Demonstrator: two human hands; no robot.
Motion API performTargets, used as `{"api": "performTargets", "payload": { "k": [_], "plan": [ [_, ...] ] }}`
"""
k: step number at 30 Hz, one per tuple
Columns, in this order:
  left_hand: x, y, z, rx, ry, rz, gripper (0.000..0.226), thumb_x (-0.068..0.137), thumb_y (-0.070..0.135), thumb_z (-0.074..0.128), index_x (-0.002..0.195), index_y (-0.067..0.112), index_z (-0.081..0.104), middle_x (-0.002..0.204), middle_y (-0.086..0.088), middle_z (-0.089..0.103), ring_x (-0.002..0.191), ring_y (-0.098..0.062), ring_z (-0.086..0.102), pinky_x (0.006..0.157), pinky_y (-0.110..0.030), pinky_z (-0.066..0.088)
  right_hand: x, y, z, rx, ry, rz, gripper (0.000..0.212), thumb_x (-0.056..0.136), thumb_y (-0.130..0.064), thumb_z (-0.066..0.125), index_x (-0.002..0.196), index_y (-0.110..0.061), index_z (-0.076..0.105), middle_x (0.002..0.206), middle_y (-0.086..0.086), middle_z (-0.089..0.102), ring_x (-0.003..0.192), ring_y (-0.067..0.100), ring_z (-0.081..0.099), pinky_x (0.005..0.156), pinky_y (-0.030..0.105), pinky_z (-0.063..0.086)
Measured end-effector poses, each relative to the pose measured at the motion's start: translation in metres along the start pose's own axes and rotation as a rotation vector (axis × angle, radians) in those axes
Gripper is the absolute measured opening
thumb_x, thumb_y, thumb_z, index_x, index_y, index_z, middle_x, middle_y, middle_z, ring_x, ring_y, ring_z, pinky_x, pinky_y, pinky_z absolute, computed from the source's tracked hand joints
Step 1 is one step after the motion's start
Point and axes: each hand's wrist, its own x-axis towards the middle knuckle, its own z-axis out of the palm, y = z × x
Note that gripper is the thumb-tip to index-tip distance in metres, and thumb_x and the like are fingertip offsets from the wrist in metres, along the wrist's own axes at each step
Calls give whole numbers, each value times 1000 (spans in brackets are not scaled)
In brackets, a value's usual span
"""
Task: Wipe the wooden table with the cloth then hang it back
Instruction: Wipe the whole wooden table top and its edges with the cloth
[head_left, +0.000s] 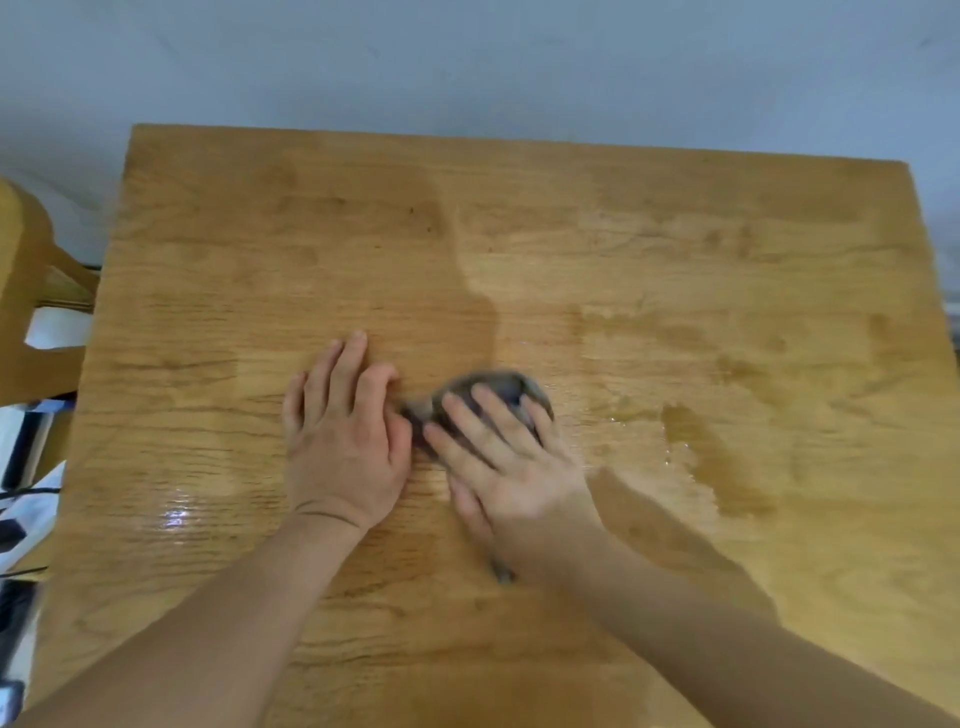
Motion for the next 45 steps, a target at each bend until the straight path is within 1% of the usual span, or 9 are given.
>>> {"api": "performTargets", "payload": {
  "k": [5,8,11,15,22,28,35,41,45],
  "plan": [
    [1,2,-1,6,-2,-7,33,88,27,35,116,17,49,147,-9,42,139,-30,30,112,-51,23,-7,65,-16,-17,-98,-346,44,94,-31,49,137,-23,55,148,1,47,141,23,37,114,47,29],
    [2,0,0,17,-5,-6,32,88,27,35,115,18,47,148,-9,41,140,-29,29,112,-52,23,76,120,-29,-57,49,-62,47,92,-31,47,137,-20,54,148,6,47,139,28,39,110,52,31],
    [3,1,2,21,5,1,29,87,26,36,114,20,47,147,-9,41,139,-29,30,111,-52,25,145,146,-43,-73,70,273,53,95,-40,34,146,-26,40,157,0,32,146,23,25,116,48,20],
    [1,0,2,17,18,2,30,87,27,36,114,20,47,146,-9,43,138,-29,31,110,-51,25,153,115,-34,-99,128,400,55,96,-43,28,147,-27,37,158,-1,30,146,24,24,115,47,18],
    [0,2,-2,-15,9,-5,31,86,26,37,114,19,47,146,-9,42,138,-29,30,111,-52,23,-42,-29,13,63,60,52,46,93,-35,48,137,-27,54,150,-3,44,143,19,34,111,50,32],
    [-3,-1,-3,-52,23,21,27,89,24,38,114,18,47,146,-11,42,139,-30,29,112,-51,21,-91,1,7,26,-54,-219,43,94,-34,50,136,-28,56,148,-4,46,141,17,36,113,46,32],
    [-18,1,-1,-61,-18,22,35,97,22,34,130,15,42,154,-11,30,145,-28,18,118,-46,11,35,30,-6,-37,172,506,52,96,-38,34,145,-25,43,156,-1,35,145,21,27,116,49,22],
    [-58,26,-3,-61,-114,109,50,97,27,35,145,13,33,156,-9,27,145,-27,17,117,-49,14,-101,-69,25,16,137,227,44,93,-31,49,136,-22,56,149,-2,45,142,18,34,114,48,29],
    [-90,57,8,-37,-226,284,56,98,35,20,148,14,29,159,-7,19,148,-22,10,118,-48,8,-175,-35,23,-12,197,496,45,94,-30,45,138,-22,54,150,-3,43,143,16,33,113,50,30]
  ]
}}
